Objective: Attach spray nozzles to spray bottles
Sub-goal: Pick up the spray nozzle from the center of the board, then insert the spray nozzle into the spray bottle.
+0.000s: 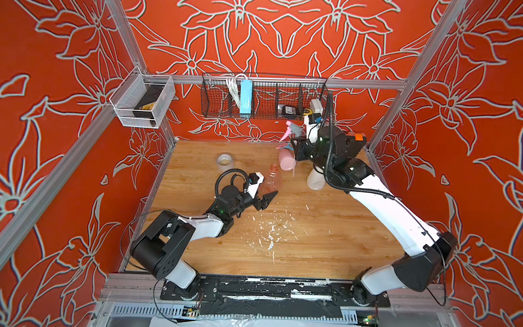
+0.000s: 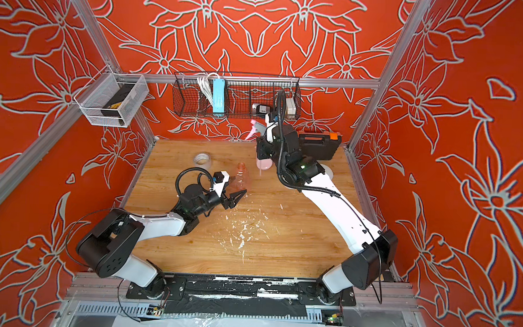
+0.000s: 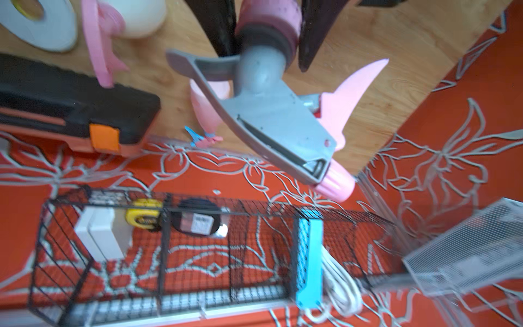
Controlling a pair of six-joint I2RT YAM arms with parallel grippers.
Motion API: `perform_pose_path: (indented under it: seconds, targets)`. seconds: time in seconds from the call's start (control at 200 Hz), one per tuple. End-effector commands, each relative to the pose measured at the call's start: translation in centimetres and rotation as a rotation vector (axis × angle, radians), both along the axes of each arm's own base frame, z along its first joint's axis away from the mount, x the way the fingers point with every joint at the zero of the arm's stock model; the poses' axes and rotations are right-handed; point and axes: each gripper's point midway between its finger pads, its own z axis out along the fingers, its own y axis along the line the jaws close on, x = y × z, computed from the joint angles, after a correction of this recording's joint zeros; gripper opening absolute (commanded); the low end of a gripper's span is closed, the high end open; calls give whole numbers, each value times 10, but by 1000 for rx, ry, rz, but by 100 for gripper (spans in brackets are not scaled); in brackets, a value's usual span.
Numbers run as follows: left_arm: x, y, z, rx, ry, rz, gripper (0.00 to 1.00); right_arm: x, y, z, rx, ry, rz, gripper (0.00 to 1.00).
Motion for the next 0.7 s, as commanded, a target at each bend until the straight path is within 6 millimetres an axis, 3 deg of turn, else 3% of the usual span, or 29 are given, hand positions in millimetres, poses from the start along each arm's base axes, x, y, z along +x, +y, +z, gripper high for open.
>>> perform_pose_path:
  seconds: [0.0, 0.15, 0.335, 0.696]
  targets:
    - [-7, -17, 23, -46, -85, -74, 54, -15, 26, 54, 123, -166, 163, 30]
    - [-11, -21, 19, -64, -68, -97, 54, -17, 35, 66, 153, -209, 207, 30]
    - [-10, -22, 24, -71, -80, -100, 54, -16, 42, 66, 166, -206, 239, 29]
    - [-8, -23, 39, -65, -93, -102, 54, -20, 51, 40, 168, -158, 279, 27]
